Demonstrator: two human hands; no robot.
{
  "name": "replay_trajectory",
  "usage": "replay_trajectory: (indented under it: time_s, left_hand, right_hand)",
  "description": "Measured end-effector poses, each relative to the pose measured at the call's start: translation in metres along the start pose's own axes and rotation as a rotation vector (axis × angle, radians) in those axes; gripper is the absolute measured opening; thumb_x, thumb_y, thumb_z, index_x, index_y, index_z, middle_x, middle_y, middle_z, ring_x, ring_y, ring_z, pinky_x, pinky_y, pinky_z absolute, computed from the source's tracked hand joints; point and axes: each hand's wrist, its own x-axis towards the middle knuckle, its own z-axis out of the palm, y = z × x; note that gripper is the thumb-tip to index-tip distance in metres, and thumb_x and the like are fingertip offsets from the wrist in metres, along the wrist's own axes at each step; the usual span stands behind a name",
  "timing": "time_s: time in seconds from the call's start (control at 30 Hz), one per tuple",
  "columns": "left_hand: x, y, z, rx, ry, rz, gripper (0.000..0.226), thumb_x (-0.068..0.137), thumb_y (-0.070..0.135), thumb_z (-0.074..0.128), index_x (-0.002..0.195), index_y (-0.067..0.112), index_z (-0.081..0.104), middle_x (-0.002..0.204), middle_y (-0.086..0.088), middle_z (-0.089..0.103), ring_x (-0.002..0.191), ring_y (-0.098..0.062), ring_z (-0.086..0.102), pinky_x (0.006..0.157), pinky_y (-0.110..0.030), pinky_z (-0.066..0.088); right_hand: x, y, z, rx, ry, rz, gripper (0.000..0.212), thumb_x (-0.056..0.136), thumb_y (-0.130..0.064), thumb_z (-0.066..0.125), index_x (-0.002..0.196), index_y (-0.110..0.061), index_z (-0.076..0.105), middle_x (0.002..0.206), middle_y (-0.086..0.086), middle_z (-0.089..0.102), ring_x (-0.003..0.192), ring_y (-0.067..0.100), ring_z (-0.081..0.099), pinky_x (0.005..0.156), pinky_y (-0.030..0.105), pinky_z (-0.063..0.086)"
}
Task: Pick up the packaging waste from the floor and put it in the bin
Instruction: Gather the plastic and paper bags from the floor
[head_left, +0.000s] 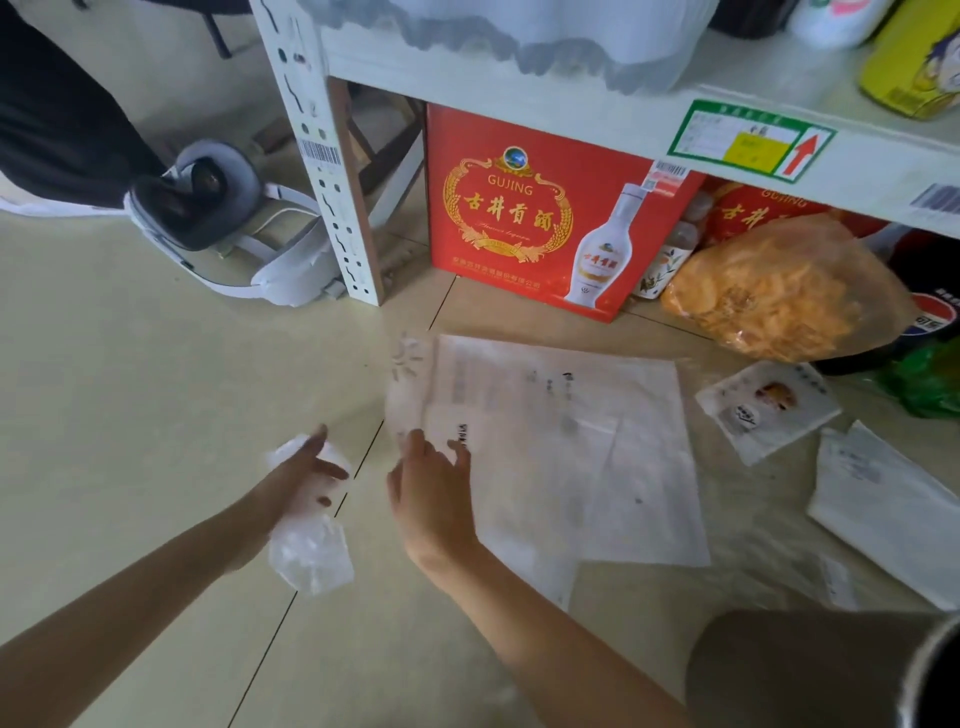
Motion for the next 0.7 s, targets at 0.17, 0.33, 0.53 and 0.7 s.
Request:
replay_trajectory:
  time_s: [0.17,0.33,0.53,0.7]
  left_hand:
    - [-0.001,0.026,0.009,-0.171,-0.187,0.015,0.044,0.077,0.052,0.062,0.086,0.01,0.068,0.073,-0.008,0.06,0.064,-0.023,0.055,0.068,-0.033,0.04]
    - [0.002,0.016,0.009,0.073,0.113,0.208,0.03,0.083,-0.008,0.045,0.068,0.012,0.062,0.061,-0.009,0.057,0.058,-0.023,0.049,0.059,-0.029,0.038]
    - [0.013,-0.013,0.013,0.093,0.146,0.156,0.032,0.086,-0.01,0.038,0.077,0.008,0.064,0.064,-0.011,0.063,0.066,-0.024,0.051,0.058,-0.03,0.039]
    - [0.018,-0.029,0.024,0.166,0.128,0.14,0.033,0.086,-0.005,0.039,0.074,0.013,0.064,0.061,-0.006,0.066,0.061,-0.023,0.053,0.058,-0.029,0.04]
  right_hand:
    - [-0.03,-0.045,-0.01,0.296,-0.088,-0.186,0.023,0.097,-0.005,0.041,0.118,-0.002,0.05,0.111,0.018,0.063,0.106,0.035,0.057,0.116,0.044,0.023]
    - [-0.038,-0.02,-0.014,0.339,-0.107,-0.154,0.043,0.093,-0.039,0.055,0.128,-0.017,0.044,0.138,0.003,0.049,0.132,0.022,0.042,0.119,0.047,0.015]
    - [-0.09,0.051,0.012,0.111,-0.372,0.165,0.104,0.073,-0.073,0.056,0.149,-0.017,0.013,0.163,0.009,-0.003,0.15,0.026,-0.001,0.12,0.054,-0.004]
    - [-0.116,0.06,0.036,-0.194,-0.368,0.238,0.113,0.037,-0.074,0.078,0.129,-0.011,0.06,0.138,0.024,0.053,0.128,0.033,0.053,0.1,0.05,0.049]
